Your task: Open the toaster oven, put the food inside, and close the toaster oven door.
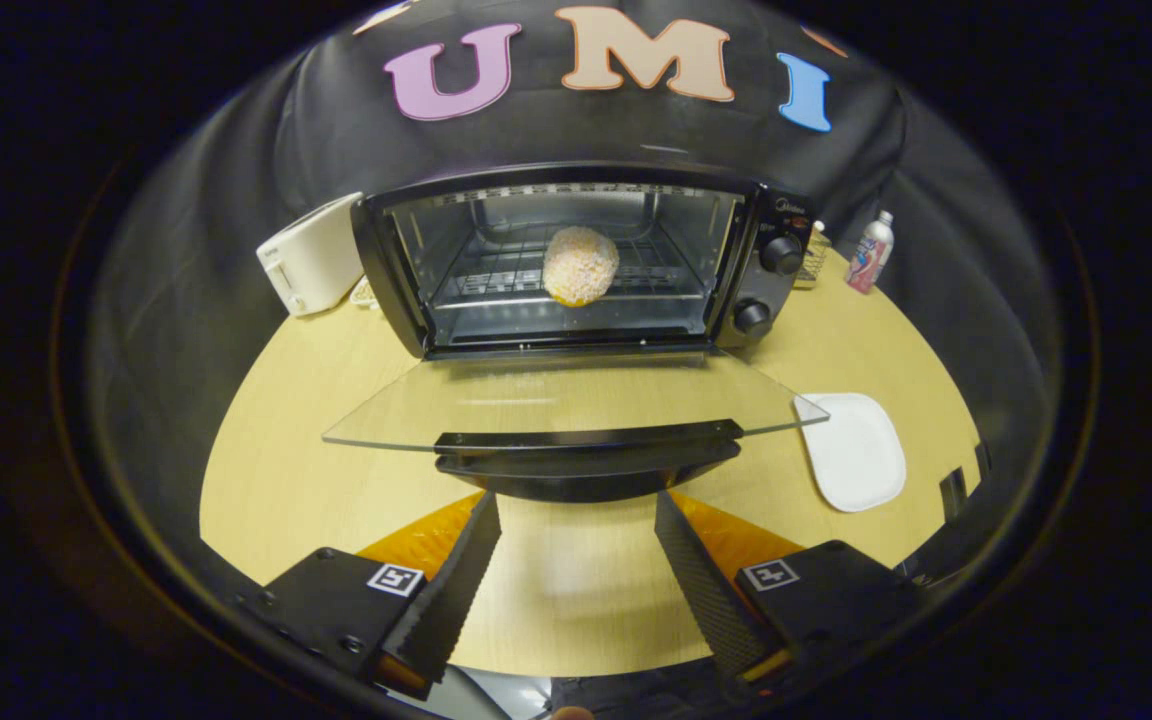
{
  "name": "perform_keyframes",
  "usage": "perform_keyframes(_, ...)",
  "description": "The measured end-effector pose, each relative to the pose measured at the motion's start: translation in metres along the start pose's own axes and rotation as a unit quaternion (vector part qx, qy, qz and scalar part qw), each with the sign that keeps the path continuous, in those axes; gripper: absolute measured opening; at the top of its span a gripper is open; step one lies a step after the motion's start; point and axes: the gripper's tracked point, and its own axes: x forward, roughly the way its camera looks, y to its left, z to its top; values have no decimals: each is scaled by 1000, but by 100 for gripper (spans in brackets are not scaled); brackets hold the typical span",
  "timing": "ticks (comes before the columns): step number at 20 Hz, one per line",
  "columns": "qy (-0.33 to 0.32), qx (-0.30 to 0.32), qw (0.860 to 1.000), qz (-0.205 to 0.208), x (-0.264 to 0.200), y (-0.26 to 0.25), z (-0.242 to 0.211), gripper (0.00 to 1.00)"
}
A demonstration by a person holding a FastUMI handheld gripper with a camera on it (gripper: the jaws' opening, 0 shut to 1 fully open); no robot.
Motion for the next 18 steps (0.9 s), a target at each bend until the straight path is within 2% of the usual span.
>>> perform_keyframes(18,-63,28,997,21,13,8,92,99)
